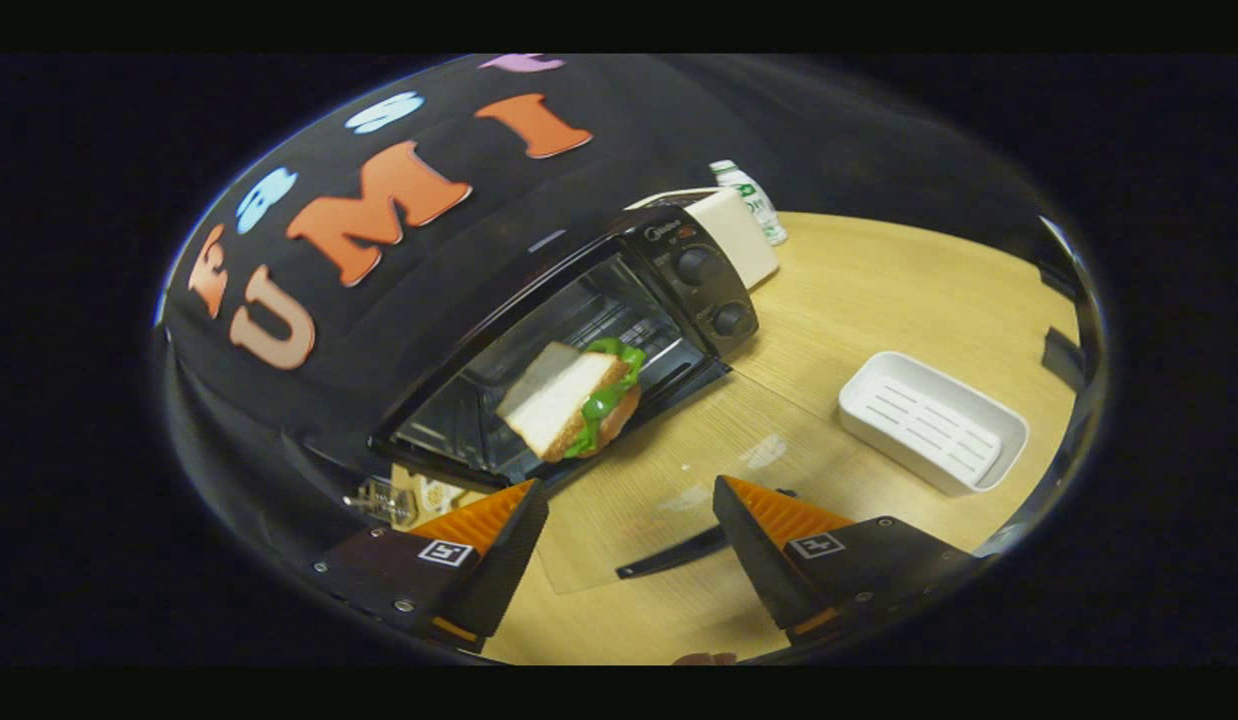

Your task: Open the toaster oven, put the food inside, and close the toaster oven door.

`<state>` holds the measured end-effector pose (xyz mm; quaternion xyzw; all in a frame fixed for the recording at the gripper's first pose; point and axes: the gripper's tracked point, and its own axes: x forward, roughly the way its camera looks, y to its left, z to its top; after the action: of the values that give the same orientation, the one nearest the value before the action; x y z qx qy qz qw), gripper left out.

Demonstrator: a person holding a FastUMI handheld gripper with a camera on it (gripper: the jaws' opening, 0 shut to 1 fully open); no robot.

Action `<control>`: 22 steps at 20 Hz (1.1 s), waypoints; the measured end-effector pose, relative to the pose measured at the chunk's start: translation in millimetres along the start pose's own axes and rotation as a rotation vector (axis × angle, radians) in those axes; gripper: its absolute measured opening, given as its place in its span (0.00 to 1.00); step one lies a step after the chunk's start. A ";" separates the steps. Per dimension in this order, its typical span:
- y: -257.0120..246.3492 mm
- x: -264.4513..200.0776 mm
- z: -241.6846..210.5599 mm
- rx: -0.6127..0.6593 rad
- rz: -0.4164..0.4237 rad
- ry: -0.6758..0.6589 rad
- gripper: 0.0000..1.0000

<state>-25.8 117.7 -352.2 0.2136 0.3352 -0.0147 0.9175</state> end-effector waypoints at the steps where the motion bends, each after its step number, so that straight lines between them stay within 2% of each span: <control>1: -7.1 -9.4 -7.2 -0.070 -0.006 0.000 0.99; 4: -31.3 -24.6 -35.6 -0.264 -0.039 0.029 0.99; 10: -63.2 -14.5 -80.0 -0.480 -0.075 0.081 0.99; 18: -62.4 18.1 -86.8 -0.477 -0.054 0.095 0.99; 22: -51.8 20.8 -86.6 -0.531 -0.034 0.107 0.99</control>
<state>-71.2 107.9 -444.1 -0.0397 0.3791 0.0694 0.9219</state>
